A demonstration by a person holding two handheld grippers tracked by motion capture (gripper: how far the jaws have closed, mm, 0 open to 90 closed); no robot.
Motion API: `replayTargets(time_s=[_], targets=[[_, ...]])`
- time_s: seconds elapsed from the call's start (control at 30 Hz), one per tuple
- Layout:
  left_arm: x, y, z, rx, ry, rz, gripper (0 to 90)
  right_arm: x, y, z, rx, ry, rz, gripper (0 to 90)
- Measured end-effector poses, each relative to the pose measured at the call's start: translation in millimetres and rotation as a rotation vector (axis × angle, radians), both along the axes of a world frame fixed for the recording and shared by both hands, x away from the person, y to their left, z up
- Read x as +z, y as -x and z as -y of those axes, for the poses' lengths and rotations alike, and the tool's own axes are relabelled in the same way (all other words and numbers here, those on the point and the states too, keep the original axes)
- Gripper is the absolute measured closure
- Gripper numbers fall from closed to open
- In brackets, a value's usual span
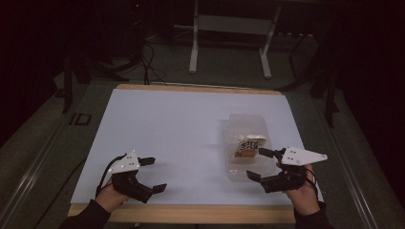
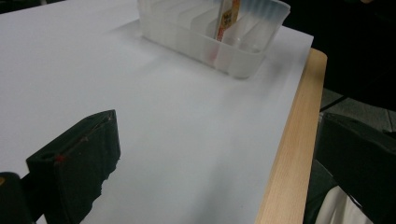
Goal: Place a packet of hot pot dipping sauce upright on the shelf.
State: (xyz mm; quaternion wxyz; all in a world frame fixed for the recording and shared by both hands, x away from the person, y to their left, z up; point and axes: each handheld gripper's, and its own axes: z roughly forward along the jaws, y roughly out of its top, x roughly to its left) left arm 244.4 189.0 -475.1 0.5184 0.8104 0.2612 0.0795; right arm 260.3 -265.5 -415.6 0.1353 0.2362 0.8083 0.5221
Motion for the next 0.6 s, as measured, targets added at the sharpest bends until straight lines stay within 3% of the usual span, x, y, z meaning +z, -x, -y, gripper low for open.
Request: replayTargets(time_s=[0.13, 0.33, 0.6], targets=[[-0.6, 0.1, 0.6, -0.003, -0.001, 0.0, 0.6, -10.3, 3.4, -2.4, 0.0, 0.017, 0.01, 13.5], [-1.2, 0.1, -0.2, -0.003, -0.005, -0.002, 0.6, -21.6, 8.3, -8.3, 0.04, 0.037, -0.022, 12.8], [-2.4, 0.9, 1.2, -0.009, -0.01, -0.002, 0.6, -29.7, 12.4, -15.0, 0.068, 0.089, 0.003, 11.8]])
